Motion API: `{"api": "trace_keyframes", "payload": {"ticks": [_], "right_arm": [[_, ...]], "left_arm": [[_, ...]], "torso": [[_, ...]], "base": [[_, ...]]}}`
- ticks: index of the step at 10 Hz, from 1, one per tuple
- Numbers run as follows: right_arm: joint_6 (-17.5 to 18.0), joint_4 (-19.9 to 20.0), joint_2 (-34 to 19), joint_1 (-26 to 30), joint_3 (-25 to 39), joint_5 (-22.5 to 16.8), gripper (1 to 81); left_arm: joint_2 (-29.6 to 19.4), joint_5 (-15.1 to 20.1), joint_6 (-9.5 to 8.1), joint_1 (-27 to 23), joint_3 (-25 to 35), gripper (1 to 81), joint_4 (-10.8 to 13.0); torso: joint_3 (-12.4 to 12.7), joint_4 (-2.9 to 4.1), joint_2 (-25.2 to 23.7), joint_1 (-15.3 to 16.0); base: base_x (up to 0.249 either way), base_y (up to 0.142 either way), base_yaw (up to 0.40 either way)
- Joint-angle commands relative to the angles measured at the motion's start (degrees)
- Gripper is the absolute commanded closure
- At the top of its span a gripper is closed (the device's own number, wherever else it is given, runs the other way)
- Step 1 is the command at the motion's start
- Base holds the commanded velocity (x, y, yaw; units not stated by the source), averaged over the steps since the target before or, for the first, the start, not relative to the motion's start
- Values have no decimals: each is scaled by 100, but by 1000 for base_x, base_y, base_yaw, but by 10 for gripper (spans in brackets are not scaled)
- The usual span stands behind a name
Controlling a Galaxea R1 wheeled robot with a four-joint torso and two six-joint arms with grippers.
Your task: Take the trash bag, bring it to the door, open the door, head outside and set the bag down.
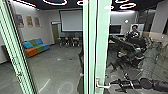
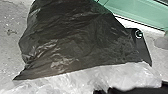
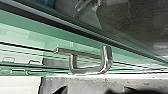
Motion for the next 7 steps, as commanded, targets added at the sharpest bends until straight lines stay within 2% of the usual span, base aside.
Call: {"api": "trace_keyframes", "payload": {"ticks": [1,3,7], "right_arm": [[160,52,177,814,-182,-58,10],[186,62,432,744,-427,-58,10],[511,44,863,612,-876,-58,10]], "left_arm": [[-83,330,25,-387,5,811,-55],[-65,330,25,-396,-3,811,-47],[-47,339,25,-396,-56,811,-55]], "torso": [[0,0,0,0],[0,0,0,0],[-2,0,2,2]], "base": [[0,0,0],[0,0,0],[0,0,0]]}}
